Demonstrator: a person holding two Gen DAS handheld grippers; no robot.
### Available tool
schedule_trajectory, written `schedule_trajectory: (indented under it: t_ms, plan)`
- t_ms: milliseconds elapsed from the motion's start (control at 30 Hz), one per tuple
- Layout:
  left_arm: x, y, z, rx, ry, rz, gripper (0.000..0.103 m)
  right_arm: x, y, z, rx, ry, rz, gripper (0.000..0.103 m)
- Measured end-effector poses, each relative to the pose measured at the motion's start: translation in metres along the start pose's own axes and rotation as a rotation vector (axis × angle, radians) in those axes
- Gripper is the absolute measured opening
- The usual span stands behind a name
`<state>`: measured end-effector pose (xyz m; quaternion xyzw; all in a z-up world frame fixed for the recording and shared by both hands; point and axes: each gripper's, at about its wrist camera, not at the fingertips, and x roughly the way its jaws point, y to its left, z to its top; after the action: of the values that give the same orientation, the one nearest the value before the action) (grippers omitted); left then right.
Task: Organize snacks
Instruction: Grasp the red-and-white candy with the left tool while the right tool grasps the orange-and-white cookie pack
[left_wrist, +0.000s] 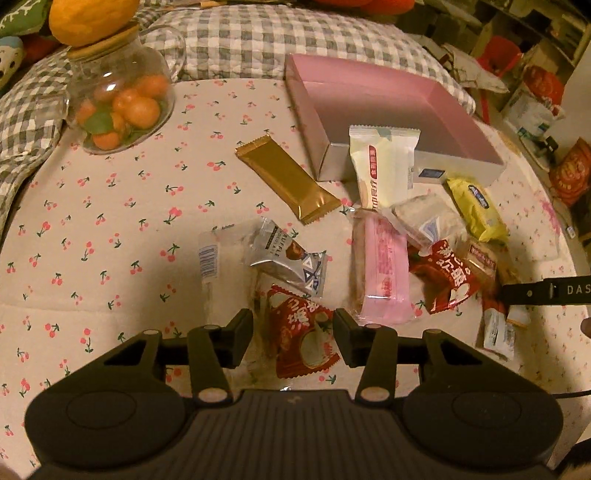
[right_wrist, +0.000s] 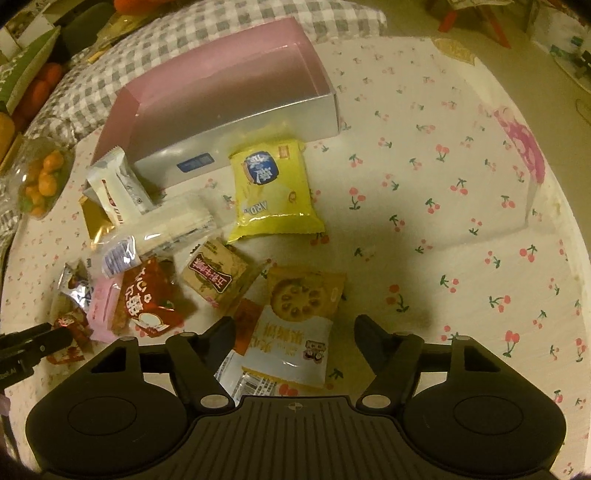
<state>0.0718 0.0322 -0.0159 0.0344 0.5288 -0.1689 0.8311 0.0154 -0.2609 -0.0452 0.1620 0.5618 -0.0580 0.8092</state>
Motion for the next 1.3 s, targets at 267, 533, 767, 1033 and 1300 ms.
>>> schedule_trajectory:
  t_ms: [267,533,767,1033,1300]
  plan:
    - [0.002,-0.007,0.001,0.021,0.003,0.038,0.04,0.004,0.006,0.0,-0.026,-0.035,-0.046,0.067]
    - [0.003,-0.014,0.0,0.059,0.006,0.021,0.026,0.005,0.01,-0.001,-0.047,-0.068,-0.082,0.045]
    - [0.003,-0.014,-0.001,0.058,0.0,0.001,0.024,0.003,0.01,-0.002,-0.041,-0.077,-0.075,0.041]
    - [0.006,-0.013,-0.002,0.055,0.002,0.006,0.025,-0.001,0.009,-0.003,-0.023,-0.078,-0.046,0.04]
    - [0.003,-0.019,-0.004,0.066,-0.023,0.035,0.02,-0.006,0.008,-0.003,-0.016,-0.084,-0.036,0.04]
